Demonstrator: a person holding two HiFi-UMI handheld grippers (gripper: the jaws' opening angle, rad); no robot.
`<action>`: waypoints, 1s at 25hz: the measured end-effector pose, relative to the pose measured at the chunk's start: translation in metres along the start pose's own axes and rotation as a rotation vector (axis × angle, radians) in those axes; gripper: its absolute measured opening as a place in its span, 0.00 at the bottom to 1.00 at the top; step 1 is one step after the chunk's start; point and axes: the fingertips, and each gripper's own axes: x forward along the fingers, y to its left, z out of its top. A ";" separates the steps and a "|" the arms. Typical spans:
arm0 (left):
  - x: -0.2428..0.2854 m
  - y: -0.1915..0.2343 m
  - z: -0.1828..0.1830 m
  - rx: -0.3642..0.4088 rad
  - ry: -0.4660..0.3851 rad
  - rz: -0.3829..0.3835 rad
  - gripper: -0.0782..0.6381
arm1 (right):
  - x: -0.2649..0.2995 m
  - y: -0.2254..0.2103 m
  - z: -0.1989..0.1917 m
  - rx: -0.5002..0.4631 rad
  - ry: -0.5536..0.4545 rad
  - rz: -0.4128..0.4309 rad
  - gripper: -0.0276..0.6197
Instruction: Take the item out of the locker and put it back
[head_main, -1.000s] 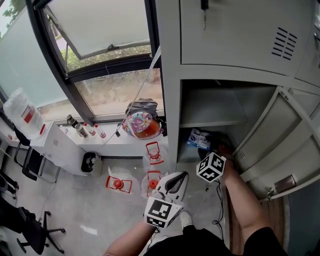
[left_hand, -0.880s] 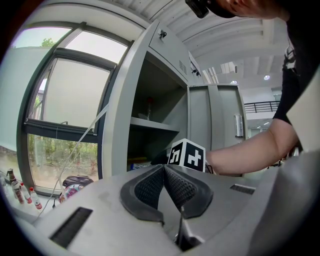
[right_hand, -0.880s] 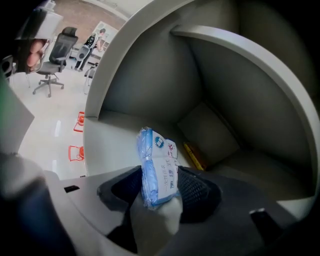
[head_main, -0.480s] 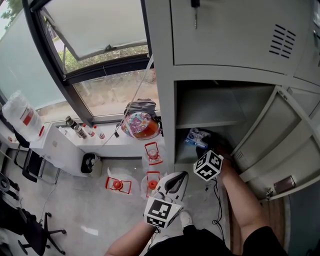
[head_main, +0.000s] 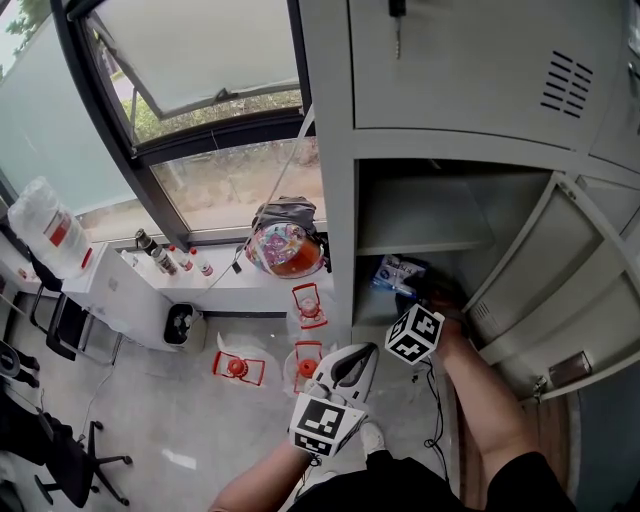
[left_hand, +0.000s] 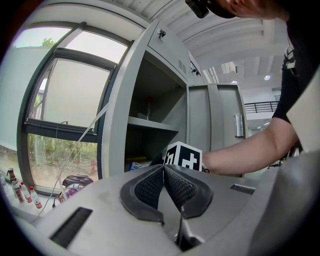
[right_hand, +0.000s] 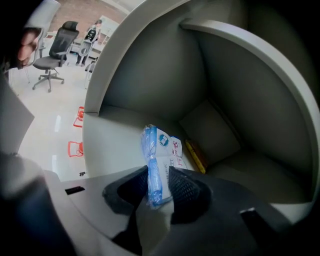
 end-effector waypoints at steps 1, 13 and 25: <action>-0.001 0.001 0.000 0.001 0.001 0.002 0.13 | 0.000 0.000 0.000 0.003 -0.003 -0.003 0.32; -0.019 -0.002 0.000 0.008 0.004 -0.003 0.13 | -0.021 0.011 0.000 0.053 -0.028 -0.022 0.31; -0.055 -0.020 0.004 0.027 -0.007 -0.033 0.13 | -0.081 0.020 0.005 0.189 -0.088 -0.070 0.31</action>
